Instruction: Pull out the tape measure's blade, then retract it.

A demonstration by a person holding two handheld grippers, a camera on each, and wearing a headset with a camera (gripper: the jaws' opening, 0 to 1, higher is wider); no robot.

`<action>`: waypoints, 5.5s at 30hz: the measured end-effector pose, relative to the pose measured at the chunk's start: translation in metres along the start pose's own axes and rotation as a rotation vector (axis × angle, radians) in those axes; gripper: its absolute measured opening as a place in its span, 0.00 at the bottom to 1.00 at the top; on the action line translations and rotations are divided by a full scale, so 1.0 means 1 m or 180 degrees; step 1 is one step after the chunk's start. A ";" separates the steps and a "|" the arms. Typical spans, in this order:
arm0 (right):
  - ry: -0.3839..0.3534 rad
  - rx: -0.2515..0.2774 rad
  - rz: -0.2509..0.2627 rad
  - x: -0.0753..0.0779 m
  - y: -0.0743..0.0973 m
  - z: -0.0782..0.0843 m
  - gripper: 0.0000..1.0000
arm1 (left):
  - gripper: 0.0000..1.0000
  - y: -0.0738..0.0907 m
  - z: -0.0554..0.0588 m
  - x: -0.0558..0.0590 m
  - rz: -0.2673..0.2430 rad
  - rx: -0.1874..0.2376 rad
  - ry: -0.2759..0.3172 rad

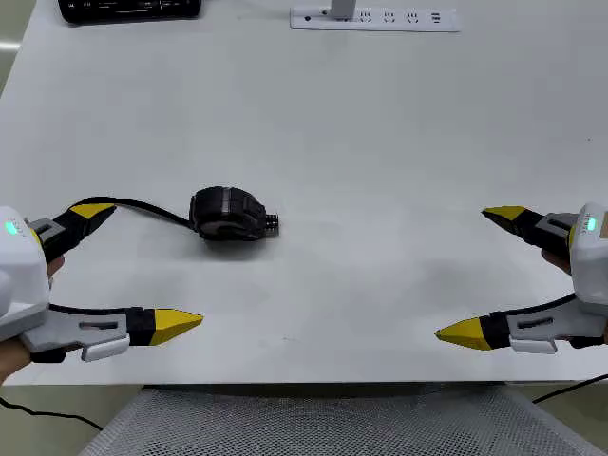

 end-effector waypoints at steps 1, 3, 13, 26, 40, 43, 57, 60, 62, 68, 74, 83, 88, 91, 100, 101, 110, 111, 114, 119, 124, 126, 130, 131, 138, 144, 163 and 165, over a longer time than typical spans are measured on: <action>-0.0004 -0.0001 -0.0006 0.000 0.000 0.000 0.97 | 0.99 0.000 0.000 0.000 0.0000 0.0002 -0.0002; 0.0001 -0.0008 -0.0004 0.000 -0.001 0.000 0.98 | 0.99 0.000 0.000 -0.001 0.0000 0.0000 -0.0005; 0.0027 0.0031 0.0000 0.002 -0.002 -0.001 0.99 | 0.99 -0.002 0.001 -0.002 0.0008 -0.0001 0.0006; 0.0052 0.0024 0.0026 0.004 -0.005 -0.002 0.88 | 0.96 -0.005 0.000 -0.003 0.0057 -0.0001 0.0002; 0.0099 0.0022 -0.0015 0.009 -0.013 -0.008 0.88 | 0.86 -0.008 -0.004 -0.008 0.0112 0.0014 0.0022; 0.0114 0.0027 -0.0027 0.010 -0.016 -0.010 0.88 | 0.85 -0.009 -0.003 -0.009 0.0128 0.0002 0.0008; 0.0243 0.0028 -0.0185 0.011 -0.039 -0.025 0.89 | 0.86 -0.026 -0.006 -0.014 0.0323 -0.0054 -0.0161; 0.0286 0.0015 -0.0218 0.011 -0.044 -0.026 0.89 | 0.86 -0.030 -0.006 -0.015 0.0356 -0.0080 -0.0220; 0.0294 0.0019 -0.0240 0.011 -0.048 -0.027 0.89 | 0.85 -0.033 -0.007 -0.015 0.0385 -0.0086 -0.0244; 0.0340 0.0014 -0.0301 0.009 -0.058 -0.030 0.89 | 0.84 -0.042 -0.004 -0.016 0.0463 -0.0129 -0.0308; 0.0373 0.0026 -0.0337 0.009 -0.070 -0.034 0.89 | 0.83 -0.049 -0.003 -0.019 0.0506 -0.0157 -0.0347; 0.0386 0.0044 -0.0376 0.011 -0.087 -0.043 0.90 | 0.81 -0.059 0.002 -0.026 0.0516 -0.0199 -0.0380; 0.0394 0.0030 -0.0399 0.011 -0.097 -0.045 0.92 | 0.84 -0.064 0.002 -0.027 0.0537 -0.0199 -0.0376; 0.0394 0.0037 -0.0416 0.010 -0.102 -0.047 0.94 | 0.88 -0.067 0.003 -0.028 0.0561 -0.0216 -0.0357; 0.0440 -0.0002 -0.0488 0.009 -0.120 -0.051 0.99 | 0.94 -0.074 0.007 -0.029 0.0629 -0.0299 -0.0422; 0.0440 -0.0014 -0.0505 0.008 -0.121 -0.052 0.99 | 0.94 -0.075 0.007 -0.030 0.0633 -0.0307 -0.0431; 0.0458 -0.0022 -0.0596 0.006 -0.138 -0.058 0.99 | 0.96 -0.086 0.015 -0.029 0.0741 -0.0417 -0.0577; 0.0466 -0.0026 -0.0610 0.005 -0.140 -0.059 0.99 | 0.96 -0.088 0.016 -0.029 0.0746 -0.0432 -0.0606; 0.0478 -0.0031 -0.0648 0.004 -0.146 -0.060 0.99 | 0.96 -0.091 0.016 -0.029 0.0774 -0.0454 -0.0632; 0.0501 -0.0041 -0.0701 0.002 -0.155 -0.064 0.99 | 0.92 -0.097 0.019 -0.030 0.0812 -0.0501 -0.0723; 0.0508 -0.0044 -0.0753 0.002 -0.162 -0.067 0.98 | 0.79 -0.101 0.019 -0.031 0.0892 -0.0516 -0.0762; 0.0513 -0.0040 -0.0773 0.001 -0.164 -0.068 0.96 | 0.73 -0.103 0.020 -0.032 0.0922 -0.0530 -0.0780; 0.0516 -0.0030 -0.0804 0.001 -0.168 -0.069 0.89 | 0.65 -0.105 0.021 -0.033 0.0968 -0.0542 -0.0799; 0.0513 -0.0030 -0.0810 0.001 -0.169 -0.069 0.88 | 0.62 -0.105 0.021 -0.033 0.0971 -0.0542 -0.0811; 0.0523 -0.0005 -0.0839 -0.001 -0.176 -0.069 0.77 | 0.43 -0.108 0.021 -0.037 0.1012 -0.0542 -0.0901; 0.0529 0.0023 -0.0888 -0.003 -0.181 -0.070 0.63 | 0.32 -0.109 0.020 -0.041 0.0987 -0.0512 -0.0886; 0.0472 0.0056 -0.0920 -0.011 -0.199 -0.078 0.37 | 0.28 -0.112 0.021 -0.042 0.0976 -0.0517 -0.0944; 0.0516 0.0066 -0.0925 -0.013 -0.201 -0.079 0.34 | 0.28 -0.113 0.021 -0.043 0.0981 -0.0524 -0.0946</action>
Point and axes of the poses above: the centre of the closed fingertips' face, and the gripper's own axes: y roughly backward along the fingers, x roughly to its right, z roughly out of its underside, the point moved 3 cm from there along y, roughly backward along the fingers, and after that the axes turned 7 degrees about -y, right-handed, at the moved point
